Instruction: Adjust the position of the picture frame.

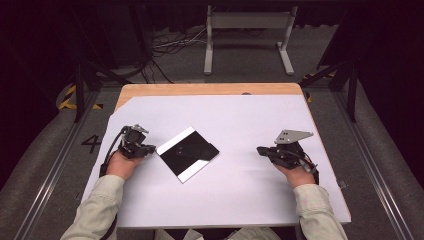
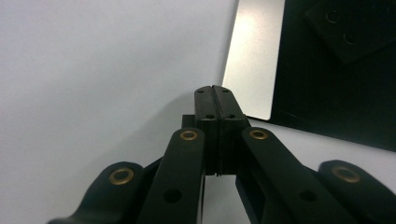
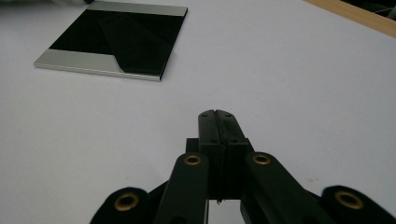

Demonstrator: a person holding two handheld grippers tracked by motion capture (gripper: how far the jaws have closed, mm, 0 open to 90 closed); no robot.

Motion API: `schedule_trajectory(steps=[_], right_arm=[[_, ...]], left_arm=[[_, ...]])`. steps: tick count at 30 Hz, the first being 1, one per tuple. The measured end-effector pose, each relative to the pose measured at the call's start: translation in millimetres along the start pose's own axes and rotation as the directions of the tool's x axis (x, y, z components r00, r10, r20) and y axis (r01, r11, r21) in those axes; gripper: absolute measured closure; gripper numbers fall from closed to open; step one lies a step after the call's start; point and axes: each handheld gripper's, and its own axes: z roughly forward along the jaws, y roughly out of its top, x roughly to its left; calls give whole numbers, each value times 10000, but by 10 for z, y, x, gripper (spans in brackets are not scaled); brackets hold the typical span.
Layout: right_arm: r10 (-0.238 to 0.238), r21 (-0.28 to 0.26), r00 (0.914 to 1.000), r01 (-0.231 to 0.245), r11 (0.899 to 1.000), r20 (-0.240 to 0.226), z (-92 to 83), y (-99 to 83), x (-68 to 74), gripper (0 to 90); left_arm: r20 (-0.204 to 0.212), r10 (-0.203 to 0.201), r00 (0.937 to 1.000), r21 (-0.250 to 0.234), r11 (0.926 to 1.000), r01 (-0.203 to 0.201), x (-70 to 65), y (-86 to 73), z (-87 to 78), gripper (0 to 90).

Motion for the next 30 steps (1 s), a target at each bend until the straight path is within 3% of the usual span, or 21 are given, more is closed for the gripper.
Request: schedule_trajectory(steps=[5,9,12,15,30], right_arm=[[68,-19,10000,-68,10000,20,-18,-26,-5,894],[111,-30,9999,-111,9999,32,-34,-42,-8,894],[80,-31,10000,-80,10000,39,-38,-37,-7,894],[66,-25,10000,-66,10000,33,-37,-30,-1,894],[151,89,9997,-153,9998,171,-113,-98,-10,894]], left_arm=[[258,78,9996,358,9993,-88,-34,23,-5,900],[352,-62,9994,82,9999,59,-21,23,22,900],[142,31,9999,-51,10000,-30,-54,63,59,900],[183,92,9998,-124,9999,-89,-83,111,101,900],[38,766,9971,-542,9956,-762,-313,565,443,900]])
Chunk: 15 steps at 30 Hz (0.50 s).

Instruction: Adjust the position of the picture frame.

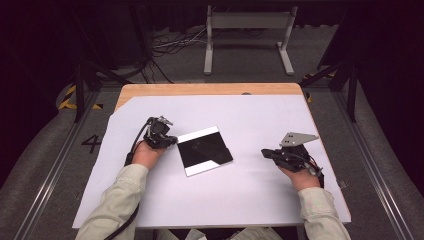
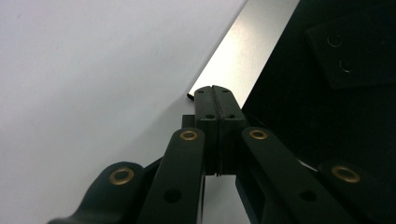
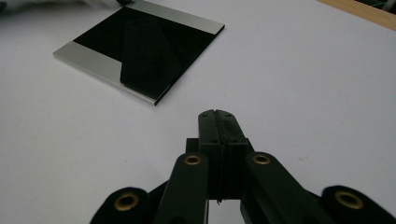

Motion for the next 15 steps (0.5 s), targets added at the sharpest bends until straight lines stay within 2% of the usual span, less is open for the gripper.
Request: schedule_trajectory(steps=[6,15], right_arm=[[78,80,9999,-79,9999,79,-69,-54,6,894],[178,-43,9998,-177,9998,133,-154,-124,21,894]], left_arm=[[-109,384,9992,-166,9991,-386,-96,156,133,900],[-52,651,9979,-409,9970,-652,-226,294,268,900]])
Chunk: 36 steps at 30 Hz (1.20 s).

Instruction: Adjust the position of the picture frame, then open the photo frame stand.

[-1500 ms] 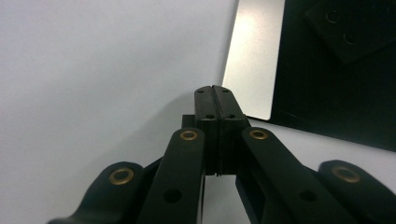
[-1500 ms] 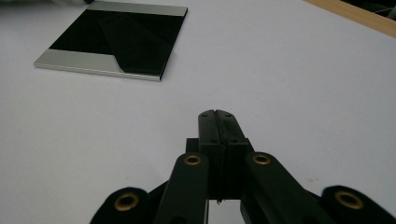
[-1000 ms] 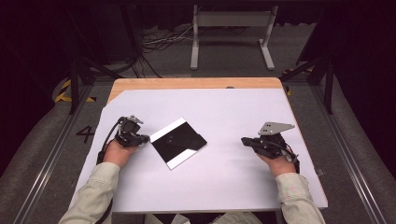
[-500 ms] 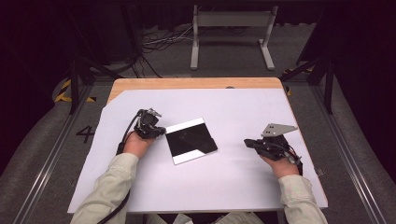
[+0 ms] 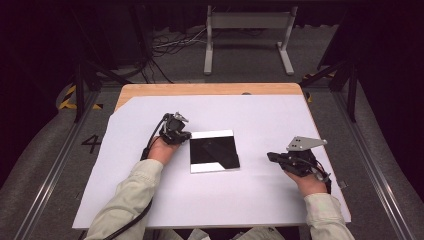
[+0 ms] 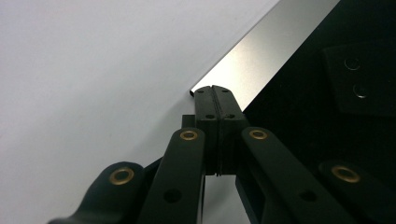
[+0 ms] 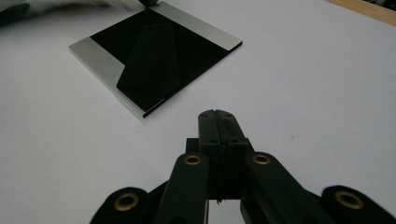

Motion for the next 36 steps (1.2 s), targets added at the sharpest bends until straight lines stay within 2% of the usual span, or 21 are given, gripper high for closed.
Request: schedule_trajectory(steps=[2,6,9,14,20,21,26,27,34,36], right_arm=[[47,-35,10000,-47,10000,-15,4,-20,3,894],[49,-24,10000,-49,10000,-18,11,-39,-3,894],[37,-118,10000,-37,9999,-17,2,-29,-5,894],[-32,-150,10000,32,9999,-32,12,-15,-14,894],[-109,-181,9999,110,9998,18,-6,10,-13,894],[-130,-191,9999,131,9997,30,-9,15,-12,894],[-301,-296,9995,299,9991,-61,-37,37,-12,893],[-326,-311,9994,323,9990,-90,-41,38,-12,894],[-546,-276,9978,536,9982,-378,-35,60,-6,893],[-666,-231,9969,657,9976,-424,-18,74,5,892]], left_arm=[[-44,77,10000,-20,10000,-77,-9,5,5,900],[149,-22,9999,-189,9998,25,13,-23,-2,900],[108,158,9998,-277,9995,-155,-22,-27,-54,900],[113,507,9987,-444,9978,-501,-94,-67,-221,900],[496,943,9943,-594,9941,-913,-108,-133,-444,900],[569,1163,9916,-583,9919,-1130,-116,-149,-493,900],[996,1802,9786,-803,9817,-1726,-147,-237,-689,899],[1223,1889,9744,-928,9796,-1782,-143,-272,-739,899],[1899,2111,9588,-1524,9711,-1837,-66,-479,-927,882],[2190,1992,9552,-1842,9698,-1600,-23,-541,-966,875]])
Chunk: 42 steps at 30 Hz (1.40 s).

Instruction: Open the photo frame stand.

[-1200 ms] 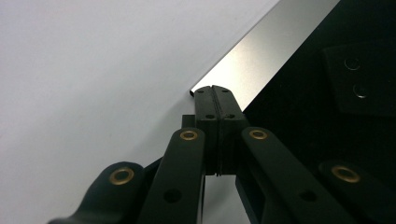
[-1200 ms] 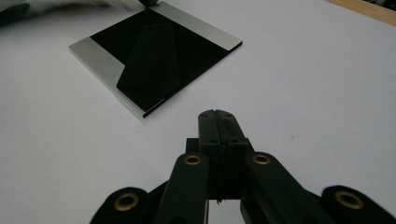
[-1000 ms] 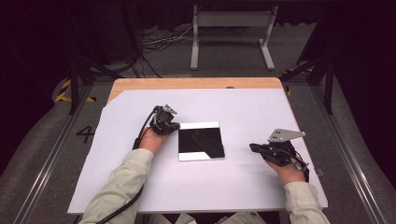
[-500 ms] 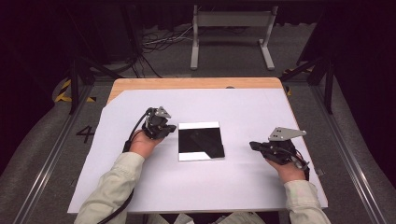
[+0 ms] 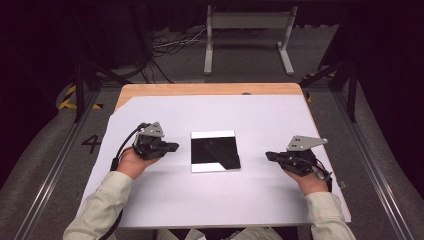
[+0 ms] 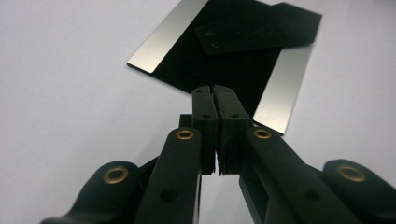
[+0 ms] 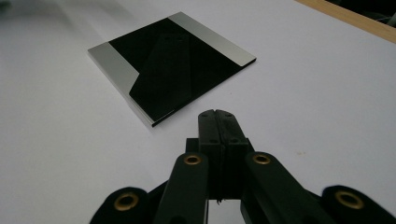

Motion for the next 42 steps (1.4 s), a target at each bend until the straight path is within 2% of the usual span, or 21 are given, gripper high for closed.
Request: schedule_trajectory(steps=[2,5,9,14,17,18,24,27,30,32,34,35,42], right_arm=[[-68,49,10000,68,10000,-37,13,7,8,892],[-213,22,9997,213,9998,-118,32,14,33,892],[-346,66,9993,347,9994,-125,63,39,72,886],[-283,47,9993,284,9996,-232,92,30,89,877],[-205,8,9993,205,9998,-315,109,34,94,877],[-207,20,9992,208,9998,-327,117,38,98,877],[-92,299,9991,105,9995,-408,200,70,131,875],[-77,426,9990,95,9990,-442,245,96,150,875],[-55,519,9989,80,9986,-474,281,111,159,875],[-94,643,9987,126,9979,-495,319,126,167,875],[-119,784,9986,159,9968,-520,352,143,173,876],[-124,847,9986,168,9963,-523,365,151,174,875],[-55,1304,9983,131,9914,-588,434,225,172,876]], left_arm=[[195,-139,9997,-371,9992,146,24,-49,-49,868],[634,-456,9969,-1070,9929,522,72,-137,-98,842],[744,-797,9940,-1462,9852,899,117,-246,-122,834],[882,-1294,9877,-2151,9657,1457,201,-336,-181,827],[883,-1648,9824,-2548,9497,1822,245,-381,-194,821],[888,-1647,9823,-2570,9490,1824,261,-392,-198,821],[635,-2181,9739,-2905,9295,2271,333,-474,-204,811],[560,-2289,9718,-2869,9286,2352,338,-487,-191,801],[491,-2240,9734,-2891,9296,2285,347,-495,-170,795],[531,-2388,9696,-2828,9276,2440,344,-507,-149,792],[423,-2266,9731,-2843,9309,2292,351,-508,-132,791],[446,-2320,9717,-2807,9306,2351,342,-507,-127,790],[332,-2096,9772,-2661,9406,2108,323,-490,-90,787]])
